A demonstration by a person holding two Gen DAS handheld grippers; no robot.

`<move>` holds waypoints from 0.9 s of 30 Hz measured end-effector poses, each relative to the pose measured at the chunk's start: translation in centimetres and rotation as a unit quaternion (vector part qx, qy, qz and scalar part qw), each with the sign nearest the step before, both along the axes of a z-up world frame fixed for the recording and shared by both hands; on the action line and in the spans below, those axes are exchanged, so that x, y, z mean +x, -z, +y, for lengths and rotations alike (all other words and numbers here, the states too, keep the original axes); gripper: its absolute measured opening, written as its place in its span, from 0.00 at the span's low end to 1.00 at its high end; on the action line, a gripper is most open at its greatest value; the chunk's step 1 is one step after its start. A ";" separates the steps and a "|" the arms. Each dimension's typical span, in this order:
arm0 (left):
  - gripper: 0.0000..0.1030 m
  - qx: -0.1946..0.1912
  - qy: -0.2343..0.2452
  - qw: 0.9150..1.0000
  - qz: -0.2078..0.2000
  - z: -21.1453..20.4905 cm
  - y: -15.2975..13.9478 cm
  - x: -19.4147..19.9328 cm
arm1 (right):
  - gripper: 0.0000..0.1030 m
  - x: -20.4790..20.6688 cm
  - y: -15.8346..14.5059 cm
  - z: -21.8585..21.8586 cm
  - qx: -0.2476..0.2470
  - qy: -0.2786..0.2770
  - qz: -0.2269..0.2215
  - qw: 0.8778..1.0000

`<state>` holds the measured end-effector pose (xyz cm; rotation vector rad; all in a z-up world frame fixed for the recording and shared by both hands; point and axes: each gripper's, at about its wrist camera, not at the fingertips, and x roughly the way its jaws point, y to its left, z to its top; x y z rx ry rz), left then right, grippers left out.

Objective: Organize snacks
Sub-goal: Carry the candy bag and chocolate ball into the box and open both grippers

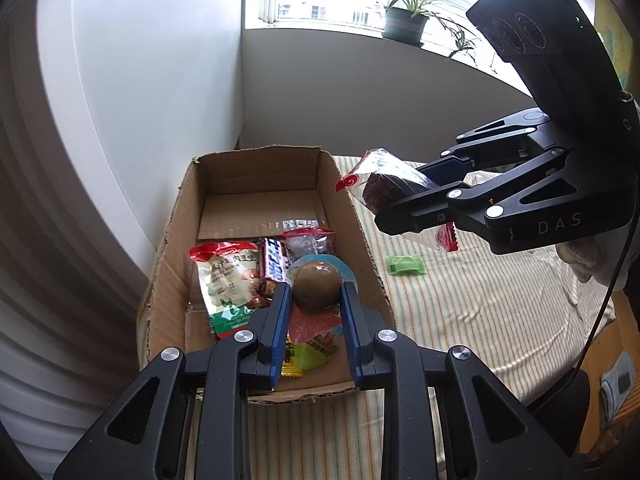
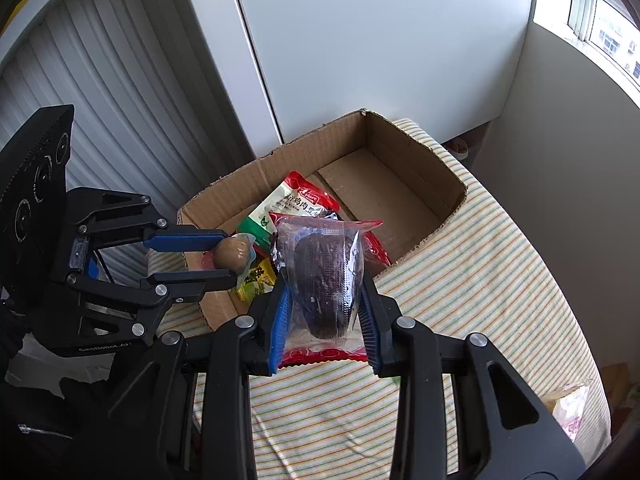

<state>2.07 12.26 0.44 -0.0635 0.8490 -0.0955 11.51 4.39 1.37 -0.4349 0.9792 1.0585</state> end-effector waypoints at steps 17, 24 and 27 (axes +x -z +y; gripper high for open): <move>0.23 0.035 -0.031 0.999 -0.003 4.2 0.9 6.3 | 0.32 5.8 2.9 4.9 -0.017 0.037 0.013 0.999; 0.28 0.042 -0.038 0.998 0.003 4.5 1.0 6.6 | 0.34 6.5 3.1 4.8 -0.012 0.052 0.013 0.999; 0.34 0.046 -0.045 0.998 0.004 4.6 0.8 6.6 | 0.51 6.6 2.6 4.3 -0.003 0.056 0.011 0.998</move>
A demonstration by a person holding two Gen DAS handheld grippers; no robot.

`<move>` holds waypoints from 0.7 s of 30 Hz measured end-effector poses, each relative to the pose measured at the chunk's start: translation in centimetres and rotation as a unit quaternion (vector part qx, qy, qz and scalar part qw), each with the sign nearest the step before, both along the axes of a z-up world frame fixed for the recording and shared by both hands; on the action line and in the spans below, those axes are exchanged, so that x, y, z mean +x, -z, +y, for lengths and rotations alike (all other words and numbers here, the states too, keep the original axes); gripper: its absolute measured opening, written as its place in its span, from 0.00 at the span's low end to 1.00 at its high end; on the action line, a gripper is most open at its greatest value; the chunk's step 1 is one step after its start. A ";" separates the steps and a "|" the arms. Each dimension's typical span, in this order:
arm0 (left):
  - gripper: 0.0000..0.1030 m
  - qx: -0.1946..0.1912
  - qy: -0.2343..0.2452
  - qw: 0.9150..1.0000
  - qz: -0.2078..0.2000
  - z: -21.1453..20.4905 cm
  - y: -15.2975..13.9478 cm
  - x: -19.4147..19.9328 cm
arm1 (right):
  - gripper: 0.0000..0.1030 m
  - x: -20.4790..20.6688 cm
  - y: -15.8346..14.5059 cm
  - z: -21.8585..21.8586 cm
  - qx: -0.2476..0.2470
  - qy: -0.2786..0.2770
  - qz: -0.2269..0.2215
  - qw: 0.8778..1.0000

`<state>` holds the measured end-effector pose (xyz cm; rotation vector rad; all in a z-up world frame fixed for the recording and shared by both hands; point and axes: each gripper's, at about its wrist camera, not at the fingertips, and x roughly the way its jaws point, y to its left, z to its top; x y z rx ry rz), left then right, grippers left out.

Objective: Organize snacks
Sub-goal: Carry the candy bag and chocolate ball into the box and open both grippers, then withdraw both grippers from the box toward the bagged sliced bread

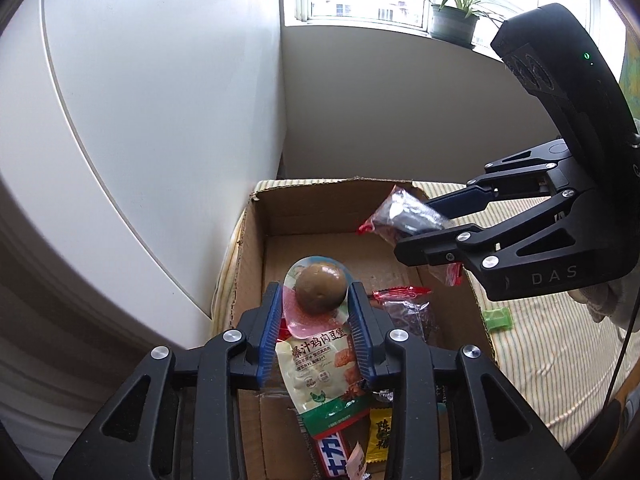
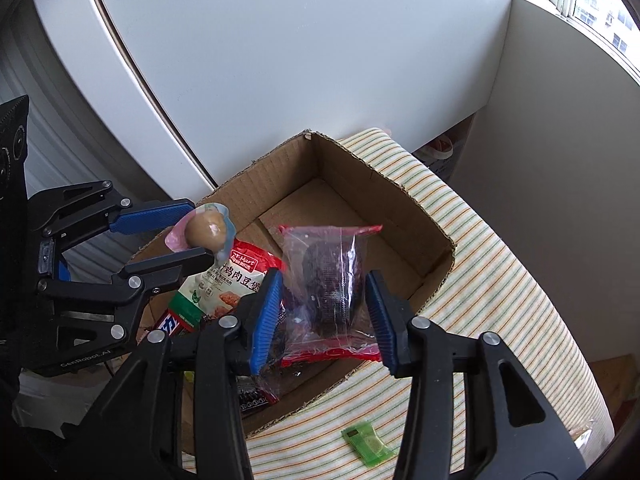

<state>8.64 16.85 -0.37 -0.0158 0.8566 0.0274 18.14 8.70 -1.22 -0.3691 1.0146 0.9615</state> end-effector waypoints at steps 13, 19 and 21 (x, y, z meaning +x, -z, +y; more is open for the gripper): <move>0.39 -0.010 0.000 1.000 -0.017 -1.2 -1.7 -1.1 | 0.67 0.0 -2.4 -3.8 0.027 0.026 -0.008 0.999; 0.39 -0.019 0.011 0.999 -0.038 -4.0 -2.5 -2.2 | 0.68 -0.9 -3.5 -8.2 0.036 0.050 -0.016 0.998; 0.43 -0.025 0.023 0.999 -0.038 -5.5 -2.4 -2.6 | 0.76 -1.0 -3.9 -10.4 0.045 0.067 -0.014 0.997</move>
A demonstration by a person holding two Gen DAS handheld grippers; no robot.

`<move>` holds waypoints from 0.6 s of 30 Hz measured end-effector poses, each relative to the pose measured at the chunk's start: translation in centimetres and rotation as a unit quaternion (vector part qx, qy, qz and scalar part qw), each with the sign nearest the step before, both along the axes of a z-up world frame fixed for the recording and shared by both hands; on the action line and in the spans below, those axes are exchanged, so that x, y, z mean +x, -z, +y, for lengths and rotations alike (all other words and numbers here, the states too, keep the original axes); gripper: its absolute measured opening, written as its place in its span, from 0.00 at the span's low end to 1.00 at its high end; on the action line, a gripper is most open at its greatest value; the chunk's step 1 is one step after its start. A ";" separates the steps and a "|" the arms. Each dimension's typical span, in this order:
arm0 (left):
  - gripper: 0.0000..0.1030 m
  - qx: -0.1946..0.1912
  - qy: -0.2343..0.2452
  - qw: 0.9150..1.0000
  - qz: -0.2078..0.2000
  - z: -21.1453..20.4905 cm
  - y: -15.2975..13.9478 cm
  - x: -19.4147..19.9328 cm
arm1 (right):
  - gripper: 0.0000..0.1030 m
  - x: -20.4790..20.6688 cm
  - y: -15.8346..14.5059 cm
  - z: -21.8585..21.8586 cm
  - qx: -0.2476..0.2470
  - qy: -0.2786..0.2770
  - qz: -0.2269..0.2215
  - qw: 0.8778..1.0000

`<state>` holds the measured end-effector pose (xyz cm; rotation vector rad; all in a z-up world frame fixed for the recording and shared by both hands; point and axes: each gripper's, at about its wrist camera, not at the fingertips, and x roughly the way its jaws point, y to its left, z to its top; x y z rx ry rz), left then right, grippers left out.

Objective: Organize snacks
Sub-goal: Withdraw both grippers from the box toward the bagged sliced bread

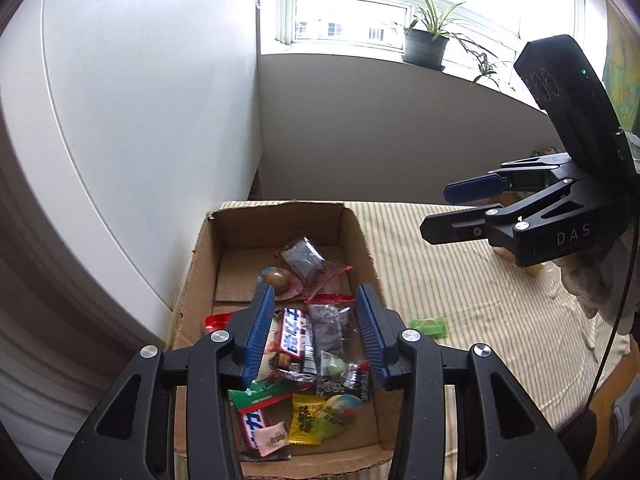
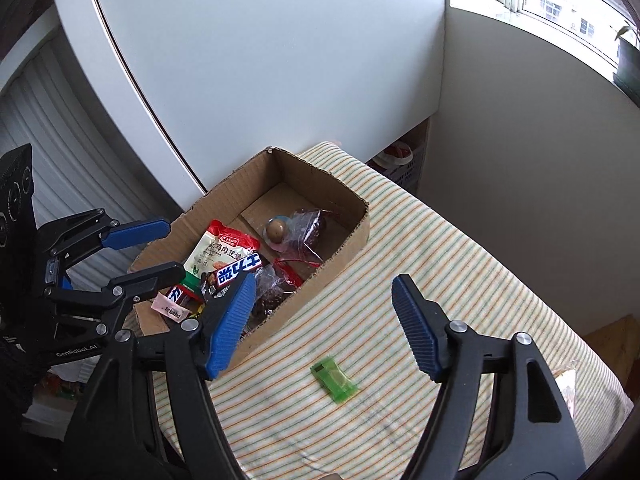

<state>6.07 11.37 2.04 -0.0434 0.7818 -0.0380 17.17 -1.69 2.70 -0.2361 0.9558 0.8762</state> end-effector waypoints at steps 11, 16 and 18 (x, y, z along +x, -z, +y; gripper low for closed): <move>0.49 -0.021 0.091 0.995 0.023 -10.0 1.2 0.1 | 0.79 0.5 0.7 -14.3 -0.014 0.095 -0.003 0.995; 0.49 -0.046 0.122 0.991 0.028 -14.0 1.7 1.2 | 0.79 1.8 2.5 -21.0 -0.017 0.157 0.007 0.987; 0.49 -0.051 0.131 0.990 0.031 -15.5 2.1 1.6 | 0.79 2.1 3.2 -23.4 -0.018 0.179 0.010 0.984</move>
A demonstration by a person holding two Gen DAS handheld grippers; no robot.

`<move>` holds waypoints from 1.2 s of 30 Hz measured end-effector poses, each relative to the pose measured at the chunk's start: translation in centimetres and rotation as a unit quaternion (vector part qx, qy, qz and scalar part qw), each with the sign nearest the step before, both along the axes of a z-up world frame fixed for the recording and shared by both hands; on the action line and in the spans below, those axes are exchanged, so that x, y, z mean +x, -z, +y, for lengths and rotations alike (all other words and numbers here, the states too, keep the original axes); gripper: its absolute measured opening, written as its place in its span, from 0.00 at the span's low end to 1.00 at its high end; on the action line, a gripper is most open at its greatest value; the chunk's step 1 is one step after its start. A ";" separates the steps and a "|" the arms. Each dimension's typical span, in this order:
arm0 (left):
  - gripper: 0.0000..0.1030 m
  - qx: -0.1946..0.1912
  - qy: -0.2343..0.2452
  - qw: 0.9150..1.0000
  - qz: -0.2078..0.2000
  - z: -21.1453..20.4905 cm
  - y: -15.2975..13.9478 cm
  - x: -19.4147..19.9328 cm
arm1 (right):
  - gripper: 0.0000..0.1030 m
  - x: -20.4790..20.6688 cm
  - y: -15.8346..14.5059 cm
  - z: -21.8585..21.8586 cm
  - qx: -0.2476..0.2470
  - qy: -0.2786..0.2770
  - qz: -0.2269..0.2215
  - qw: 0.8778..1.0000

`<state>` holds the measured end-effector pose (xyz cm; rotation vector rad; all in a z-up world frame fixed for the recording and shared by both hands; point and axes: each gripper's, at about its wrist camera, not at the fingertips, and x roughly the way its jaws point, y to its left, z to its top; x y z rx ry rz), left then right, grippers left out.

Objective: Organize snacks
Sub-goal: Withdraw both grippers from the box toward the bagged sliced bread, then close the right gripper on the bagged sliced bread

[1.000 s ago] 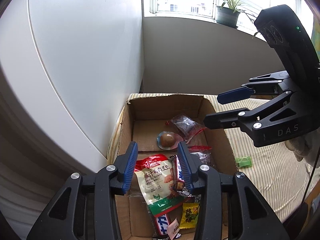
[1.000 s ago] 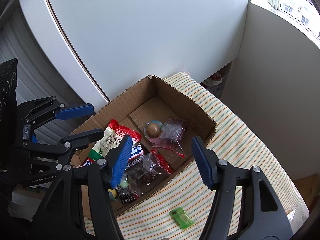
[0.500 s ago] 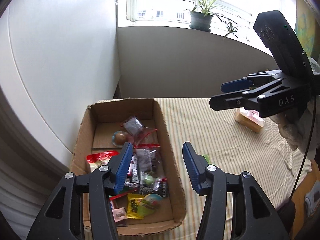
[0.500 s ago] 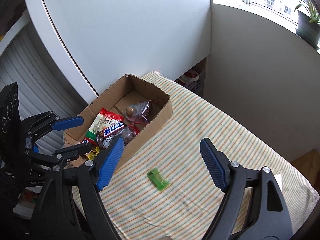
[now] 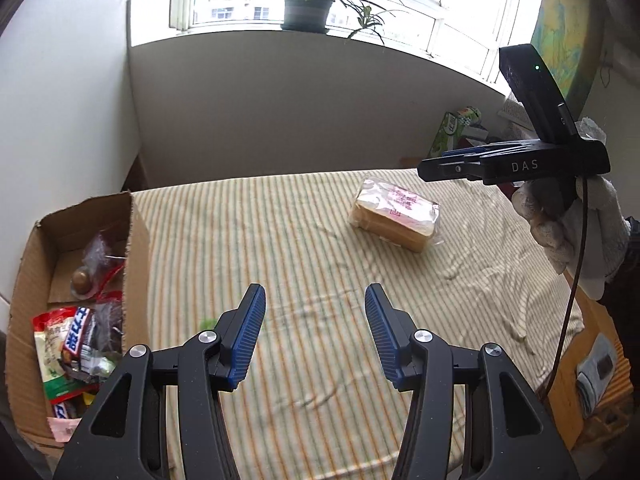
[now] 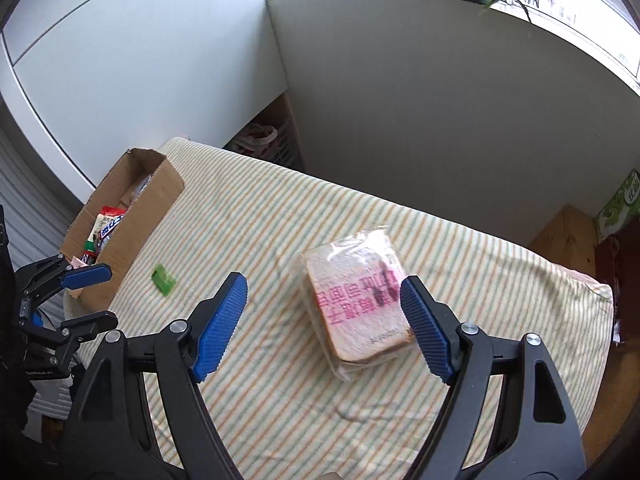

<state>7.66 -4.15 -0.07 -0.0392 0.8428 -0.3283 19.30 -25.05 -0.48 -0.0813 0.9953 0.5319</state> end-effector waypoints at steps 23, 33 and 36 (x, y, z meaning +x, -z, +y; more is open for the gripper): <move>0.49 -0.074 0.026 0.994 0.077 -9.4 5.2 9.2 | 0.58 6.5 9.2 -5.4 0.095 0.022 0.101 0.990; 0.48 -0.079 0.033 0.993 0.087 -10.7 5.8 10.3 | 0.49 5.6 9.1 -5.6 0.117 0.007 0.128 0.985; 0.43 -0.078 0.034 0.992 0.091 -11.0 6.1 10.5 | 0.49 5.0 9.0 -4.9 0.112 0.001 0.133 0.985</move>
